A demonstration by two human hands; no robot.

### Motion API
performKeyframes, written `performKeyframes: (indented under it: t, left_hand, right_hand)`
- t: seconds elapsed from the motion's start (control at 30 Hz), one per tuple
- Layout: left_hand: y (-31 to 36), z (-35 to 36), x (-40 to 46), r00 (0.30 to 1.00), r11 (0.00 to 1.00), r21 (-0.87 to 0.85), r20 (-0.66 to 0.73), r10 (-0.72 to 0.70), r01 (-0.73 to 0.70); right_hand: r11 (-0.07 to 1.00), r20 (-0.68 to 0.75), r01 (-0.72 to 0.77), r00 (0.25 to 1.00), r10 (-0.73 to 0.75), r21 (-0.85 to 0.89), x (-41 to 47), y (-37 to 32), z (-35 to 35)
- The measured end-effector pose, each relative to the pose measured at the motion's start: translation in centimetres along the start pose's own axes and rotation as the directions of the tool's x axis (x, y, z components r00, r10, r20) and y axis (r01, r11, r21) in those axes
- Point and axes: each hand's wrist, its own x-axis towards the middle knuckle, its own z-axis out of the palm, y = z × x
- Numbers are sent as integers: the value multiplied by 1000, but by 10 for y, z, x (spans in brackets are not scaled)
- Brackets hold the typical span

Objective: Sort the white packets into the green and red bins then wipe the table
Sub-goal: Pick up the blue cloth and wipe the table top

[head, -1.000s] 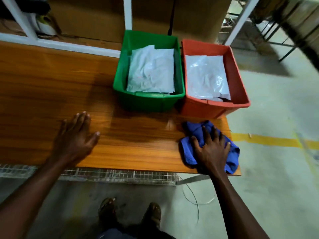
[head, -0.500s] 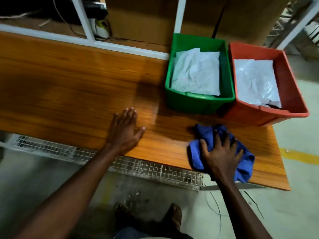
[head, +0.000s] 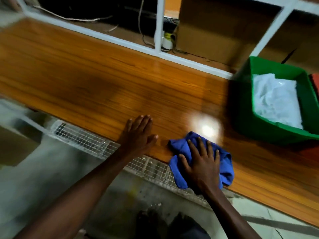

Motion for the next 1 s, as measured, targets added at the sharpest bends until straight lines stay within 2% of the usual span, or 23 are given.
performKeyframes:
  t: [0.17,0.43,0.77,1.0]
  left_hand:
    - [-87,-16,-3,995,995,14,10,-96,96]
    - [-221,-38,10,967,967,19,17,-253,253]
    - [-448,-90,-2,907,907,4,-3,-421,421]
    - [-588,-108,-21,868,867,-59,-26,-496,494]
  right_hand:
    - [981,51,193,980,-194,21,29,-86,19]
    - [948,57,311,947,-315,76,79,-213,49]
    - [864,27,477,873,-487,164,158,-427,100]
    - [838,59,510,847,-529,196,209,-576,132]
